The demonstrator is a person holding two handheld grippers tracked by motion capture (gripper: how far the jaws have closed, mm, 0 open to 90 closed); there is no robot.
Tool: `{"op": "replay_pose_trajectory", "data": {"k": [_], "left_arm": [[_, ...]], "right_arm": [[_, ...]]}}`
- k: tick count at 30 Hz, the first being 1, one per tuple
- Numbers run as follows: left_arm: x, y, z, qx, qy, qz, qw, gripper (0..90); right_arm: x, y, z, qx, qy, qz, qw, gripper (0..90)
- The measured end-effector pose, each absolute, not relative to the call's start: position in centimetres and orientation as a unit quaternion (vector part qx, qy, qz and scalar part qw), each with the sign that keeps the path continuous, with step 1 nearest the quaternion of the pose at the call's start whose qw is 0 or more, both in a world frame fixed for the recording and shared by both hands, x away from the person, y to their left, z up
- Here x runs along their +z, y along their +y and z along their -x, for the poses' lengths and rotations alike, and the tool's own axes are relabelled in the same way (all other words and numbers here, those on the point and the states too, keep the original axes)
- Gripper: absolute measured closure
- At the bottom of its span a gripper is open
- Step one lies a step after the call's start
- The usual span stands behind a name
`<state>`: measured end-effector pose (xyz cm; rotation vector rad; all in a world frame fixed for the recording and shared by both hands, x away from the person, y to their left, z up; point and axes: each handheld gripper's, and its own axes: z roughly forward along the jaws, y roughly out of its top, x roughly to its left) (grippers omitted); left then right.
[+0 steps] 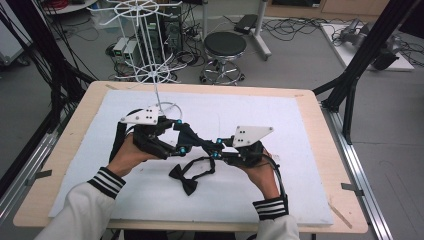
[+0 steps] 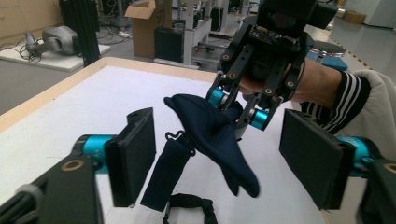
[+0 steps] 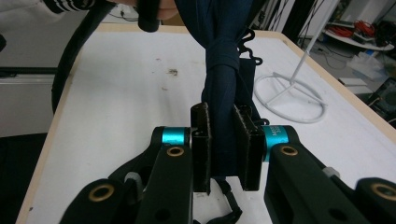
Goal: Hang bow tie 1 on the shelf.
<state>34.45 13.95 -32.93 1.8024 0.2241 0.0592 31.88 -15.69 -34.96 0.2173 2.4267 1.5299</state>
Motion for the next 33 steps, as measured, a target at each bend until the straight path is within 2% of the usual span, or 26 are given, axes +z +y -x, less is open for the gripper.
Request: {"op": "replay_pose_trajectory", "data": {"k": [1, 2, 5, 8, 12, 15, 20, 22, 26, 30, 31, 32, 33], "left_arm": [[-32.94, 13.95, -34.47, 0.027, 0.096, -0.783, 0.614, 30.0], [-32.93, 13.96, -34.46, 0.030, 0.096, -0.785, 0.612, 36.5], [-32.90, 13.99, -34.41, 0.030, 0.094, -0.783, 0.614, 40.4], [-32.86, 14.03, -34.31, 0.035, 0.089, -0.784, 0.613, 50.2], [-32.96, 14.01, -34.33, 0.031, 0.092, -0.785, 0.612, 52.9], [-32.95, 13.93, -34.24, 0.037, 0.091, -0.784, 0.613, 60.7], [-32.99, 13.94, -34.35, 0.027, 0.098, -0.780, 0.617, 61.5], [-32.95, 13.97, -34.33, 0.027, 0.100, -0.781, 0.616, 67.5], [-32.93, 14.01, -34.40, 0.025, 0.109, -0.781, 0.614, 72.6], [-32.90, 14.01, -34.35, 0.018, 0.119, -0.784, 0.608, 81.9], [-32.87, 14.05, -34.34, 0.017, 0.121, -0.785, 0.607, 82.4], [-32.85, 14.07, -34.34, 0.016, 0.123, -0.785, 0.607, 83.0], [-32.82, 14.12, -34.32, 0.020, 0.124, -0.787, 0.604, 83.0]], "right_arm": [[-34.93, -15.65, -31.88, 0.528, 0.836, -0.071, 0.134, 79.2], [-34.90, -15.58, -31.74, 0.526, 0.837, -0.071, 0.133, 79.2], [-34.88, -15.57, -31.73, 0.525, 0.838, -0.070, 0.134, 79.2], [-34.87, -15.63, -31.78, 0.524, 0.838, -0.068, 0.137, 79.2], [-34.77, -15.72, -31.75, 0.529, 0.834, -0.069, 0.138, 79.2], [-34.71, -15.79, -31.73, 0.534, 0.831, -0.070, 0.138, 79.2], [-34.70, -15.78, -31.69, 0.531, 0.833, -0.070, 0.137, 79.2], [-34.73, -15.77, -31.73, 0.529, 0.834, -0.069, 0.141, 79.2], [-34.73, -15.73, -31.74, 0.527, 0.835, -0.069, 0.143, 79.2], [-34.83, -15.58, -31.74, 0.524, 0.837, -0.070, 0.142, 79.1], [-34.83, -15.56, -31.72, 0.523, 0.837, -0.070, 0.142, 78.4], [-34.86, -15.42, -31.71, 0.525, 0.835, -0.070, 0.146, 63.9], [-34.86, -15.42, -31.71, 0.525, 0.835, -0.070, 0.146, 63.9]]}}
